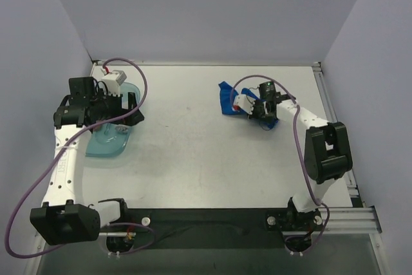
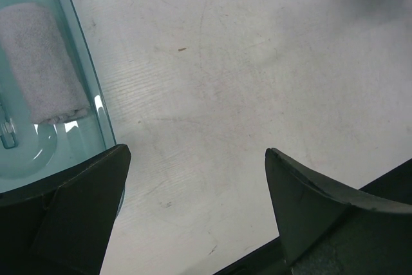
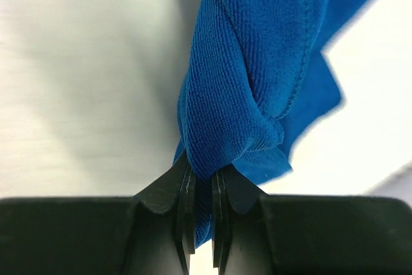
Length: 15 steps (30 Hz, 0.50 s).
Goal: Roll the towels
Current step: Move the towel to the center of the board
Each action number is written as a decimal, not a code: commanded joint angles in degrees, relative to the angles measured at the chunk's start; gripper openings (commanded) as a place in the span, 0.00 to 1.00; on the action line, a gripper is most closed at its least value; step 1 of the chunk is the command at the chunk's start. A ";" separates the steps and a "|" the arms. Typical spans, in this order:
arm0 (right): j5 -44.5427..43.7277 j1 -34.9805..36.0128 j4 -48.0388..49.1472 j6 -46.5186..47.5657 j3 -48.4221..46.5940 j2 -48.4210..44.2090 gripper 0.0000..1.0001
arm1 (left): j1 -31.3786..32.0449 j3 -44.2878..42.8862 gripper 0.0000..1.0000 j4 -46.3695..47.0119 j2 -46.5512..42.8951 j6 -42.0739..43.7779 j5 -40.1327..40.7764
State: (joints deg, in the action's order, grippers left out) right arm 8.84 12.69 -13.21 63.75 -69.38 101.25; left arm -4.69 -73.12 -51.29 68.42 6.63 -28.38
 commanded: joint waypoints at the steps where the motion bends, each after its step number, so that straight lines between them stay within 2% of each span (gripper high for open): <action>1: 0.39 5.58 -8.39 -9.31 5.91 -6.14 0.00 | 0.38 -2.29 0.97 -0.04 -0.92 0.66 -4.48; 4: 1.44 12.78 -16.20 -14.59 8.91 -8.87 0.01 | 0.82 -1.50 0.97 -0.13 -0.31 0.48 -6.15; 5: 2.66 14.28 -19.01 -15.75 8.83 -9.66 0.11 | 1.52 -1.15 0.97 -0.30 0.04 0.57 -7.90; 6: 7.02 15.77 -23.39 -16.80 8.74 -10.80 0.54 | 2.13 -0.19 0.97 -0.30 0.48 0.75 -8.96; 7: 10.46 15.61 -24.66 -18.03 8.74 -13.95 0.73 | 3.01 0.34 0.97 -0.30 0.83 1.18 -9.58; 8: 13.10 15.09 -25.10 -21.35 8.91 -15.72 0.80 | 5.98 0.87 0.97 -0.04 1.10 2.32 -10.37; 10: 19.35 11.77 -25.64 -23.92 8.65 -20.19 0.80 | 8.98 2.54 0.97 1.09 1.97 3.12 -10.12; 12: 24.26 7.81 -25.55 -27.96 6.82 -21.62 0.77 | 12.49 3.60 0.97 4.95 3.72 3.30 -9.41; 14: 25.00 2.71 -25.55 -31.64 5.14 -20.84 0.73 | 14.43 3.87 0.97 9.09 7.31 3.12 -9.32; 15: 24.21 1.74 -25.55 -32.54 3.57 -19.88 0.66 | 16.71 3.52 0.96 10.23 9.08 3.12 -8.98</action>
State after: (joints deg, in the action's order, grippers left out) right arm 27.97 18.24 -35.40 39.11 -62.74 80.20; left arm 8.71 -69.45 -48.51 73.43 8.43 -35.70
